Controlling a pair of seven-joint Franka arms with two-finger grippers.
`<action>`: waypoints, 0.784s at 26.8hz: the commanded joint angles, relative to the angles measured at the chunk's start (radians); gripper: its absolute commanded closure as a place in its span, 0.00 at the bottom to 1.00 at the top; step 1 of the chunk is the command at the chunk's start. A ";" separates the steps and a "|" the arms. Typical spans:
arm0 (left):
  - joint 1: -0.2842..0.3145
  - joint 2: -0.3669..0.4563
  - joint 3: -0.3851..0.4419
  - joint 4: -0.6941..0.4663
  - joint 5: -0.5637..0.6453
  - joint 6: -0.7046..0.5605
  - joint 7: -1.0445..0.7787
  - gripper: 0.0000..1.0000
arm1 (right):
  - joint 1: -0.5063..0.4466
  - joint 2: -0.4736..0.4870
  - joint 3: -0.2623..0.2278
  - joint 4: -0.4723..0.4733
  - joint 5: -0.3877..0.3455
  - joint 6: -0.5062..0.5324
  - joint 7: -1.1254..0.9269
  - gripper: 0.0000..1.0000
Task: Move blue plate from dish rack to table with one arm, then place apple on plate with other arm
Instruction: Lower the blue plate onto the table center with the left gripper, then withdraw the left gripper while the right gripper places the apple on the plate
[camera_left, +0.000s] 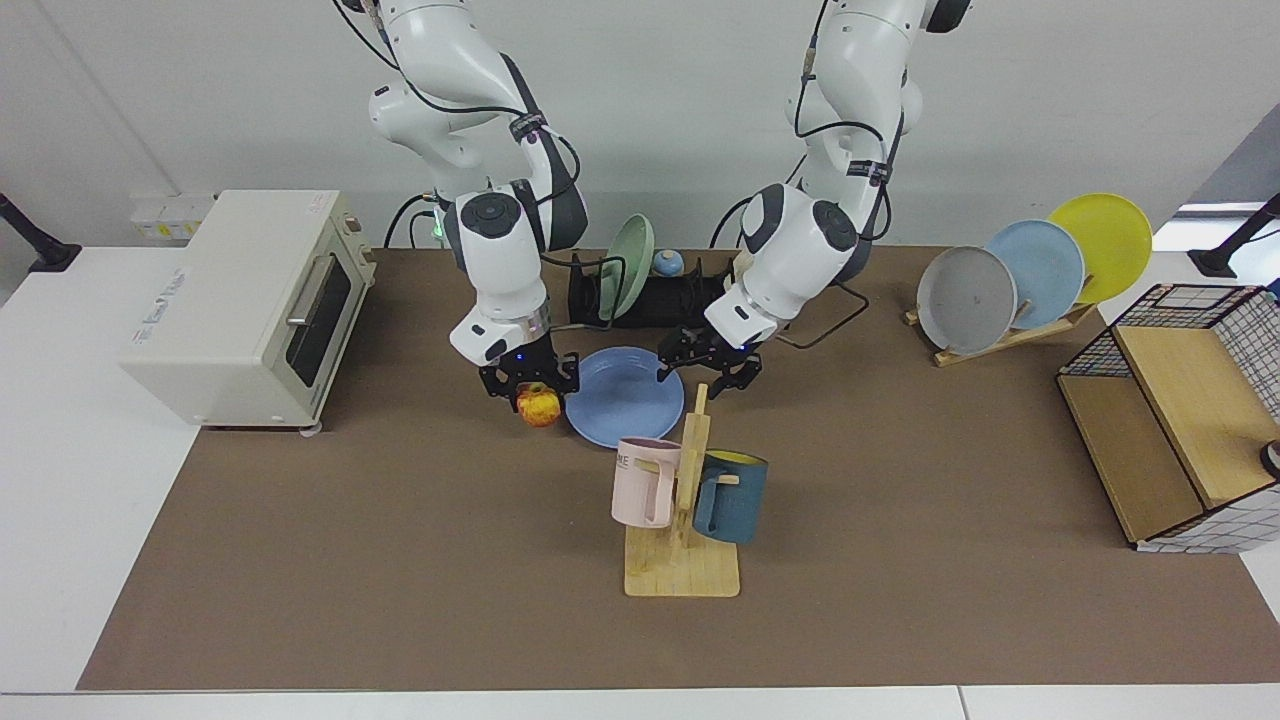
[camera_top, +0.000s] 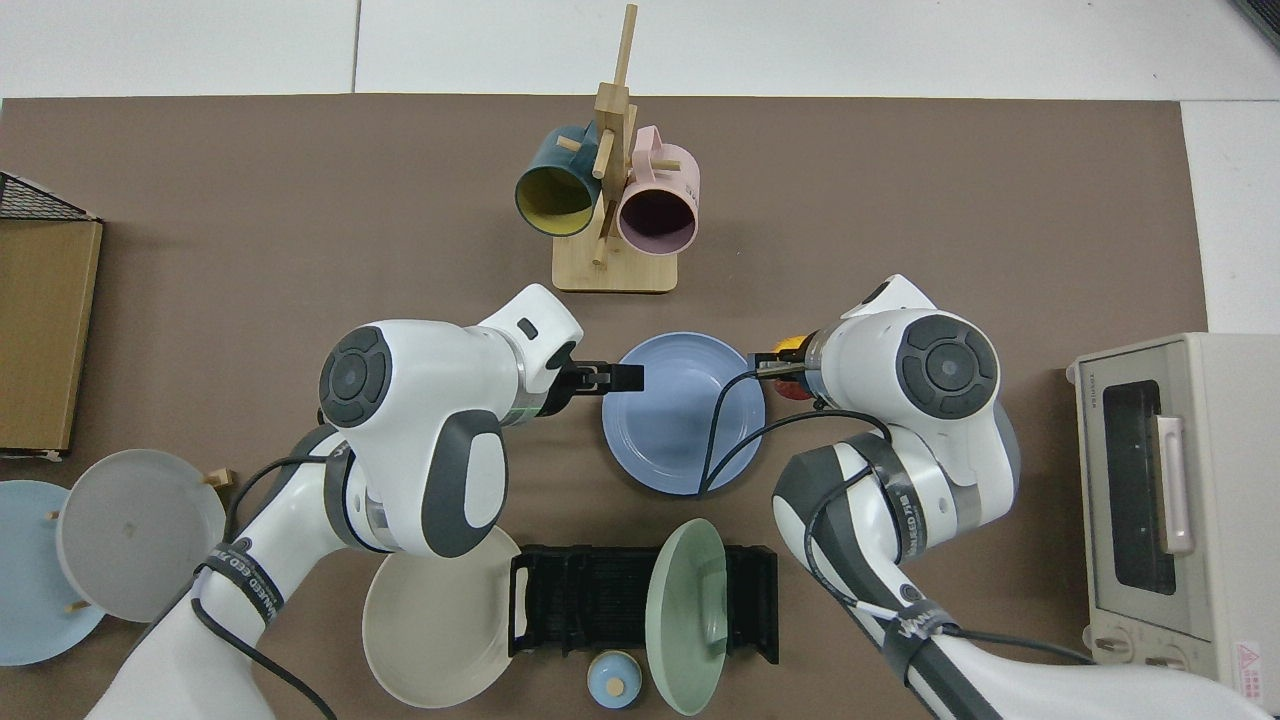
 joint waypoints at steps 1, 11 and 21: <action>0.031 -0.021 0.016 0.089 0.135 -0.115 -0.091 0.00 | 0.061 -0.017 0.002 -0.003 -0.002 0.003 0.107 1.00; 0.094 -0.179 0.014 0.244 0.436 -0.580 -0.232 0.00 | 0.188 0.019 0.002 -0.007 -0.002 0.016 0.269 1.00; 0.136 -0.279 0.017 0.341 0.503 -0.857 -0.249 0.00 | 0.208 0.049 0.002 -0.015 -0.002 0.029 0.257 1.00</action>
